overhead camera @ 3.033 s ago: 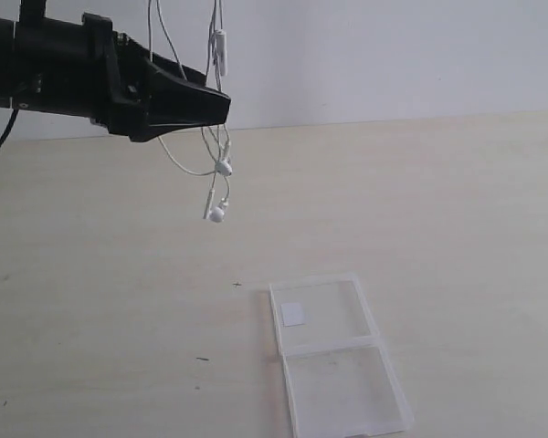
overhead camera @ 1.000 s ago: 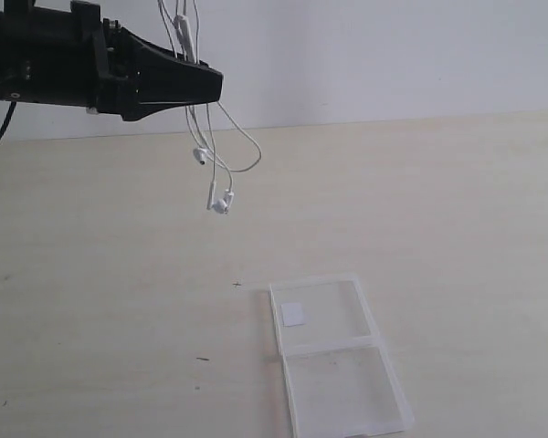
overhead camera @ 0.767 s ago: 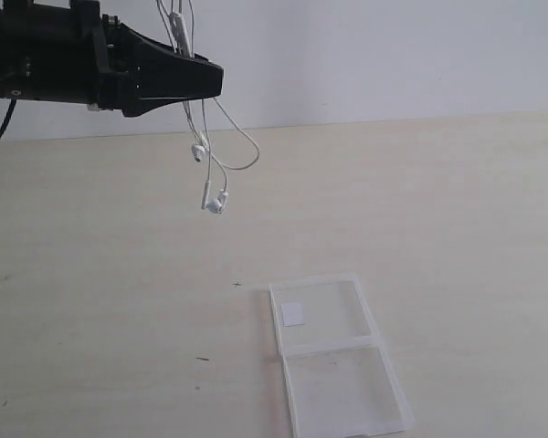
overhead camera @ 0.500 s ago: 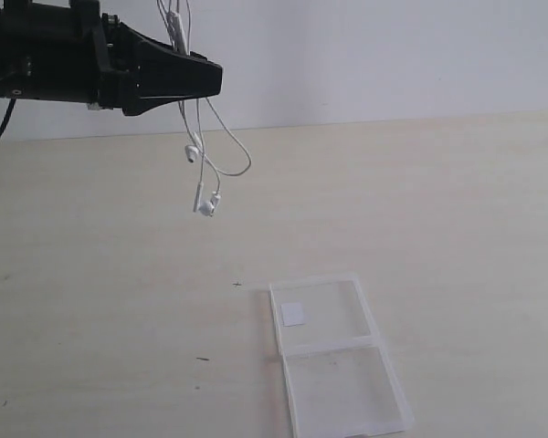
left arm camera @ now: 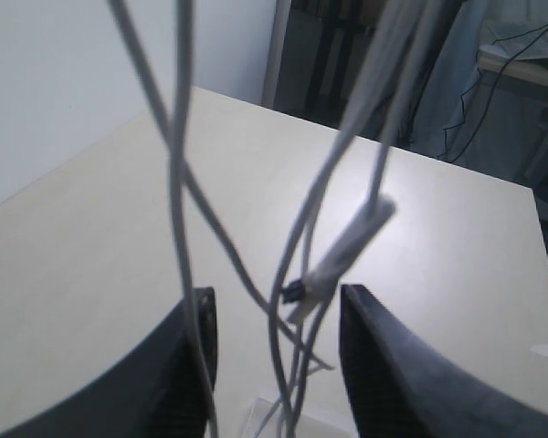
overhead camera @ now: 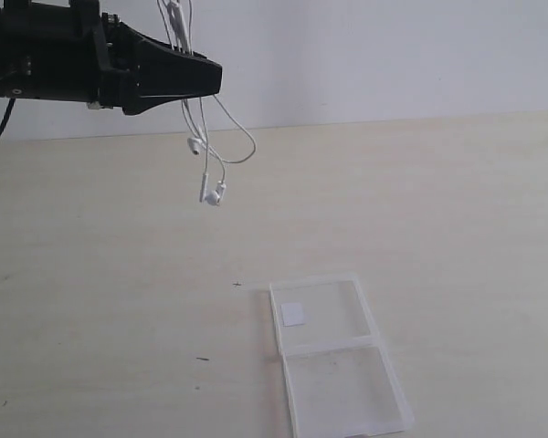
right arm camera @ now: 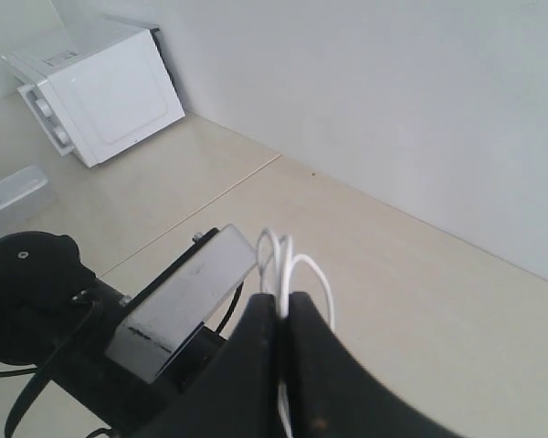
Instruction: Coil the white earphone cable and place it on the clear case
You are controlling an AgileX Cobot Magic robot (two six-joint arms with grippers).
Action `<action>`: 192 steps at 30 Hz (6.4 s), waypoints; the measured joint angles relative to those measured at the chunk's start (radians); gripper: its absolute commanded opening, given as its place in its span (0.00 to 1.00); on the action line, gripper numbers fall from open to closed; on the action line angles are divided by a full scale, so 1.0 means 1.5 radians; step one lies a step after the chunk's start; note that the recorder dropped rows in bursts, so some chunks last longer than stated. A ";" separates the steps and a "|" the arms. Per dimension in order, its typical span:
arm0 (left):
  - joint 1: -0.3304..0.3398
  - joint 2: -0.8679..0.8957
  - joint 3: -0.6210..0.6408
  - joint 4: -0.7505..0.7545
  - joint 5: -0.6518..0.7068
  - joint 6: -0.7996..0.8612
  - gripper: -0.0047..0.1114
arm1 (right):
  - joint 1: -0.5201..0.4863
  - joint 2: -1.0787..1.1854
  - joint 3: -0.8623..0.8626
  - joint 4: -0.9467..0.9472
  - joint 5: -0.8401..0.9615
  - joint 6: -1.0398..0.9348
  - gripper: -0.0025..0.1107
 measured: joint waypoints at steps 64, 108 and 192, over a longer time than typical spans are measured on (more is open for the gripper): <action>0.042 -0.030 0.000 0.104 -0.024 -0.012 0.04 | -0.007 -0.005 0.000 -0.397 0.199 0.217 0.02; 0.048 -0.044 0.000 0.148 0.034 -0.031 0.04 | -0.009 -0.062 0.241 -0.267 0.114 0.089 0.36; -0.199 0.075 0.103 -0.133 0.168 -0.331 0.04 | -0.082 -0.606 0.790 -1.056 -0.085 1.040 0.02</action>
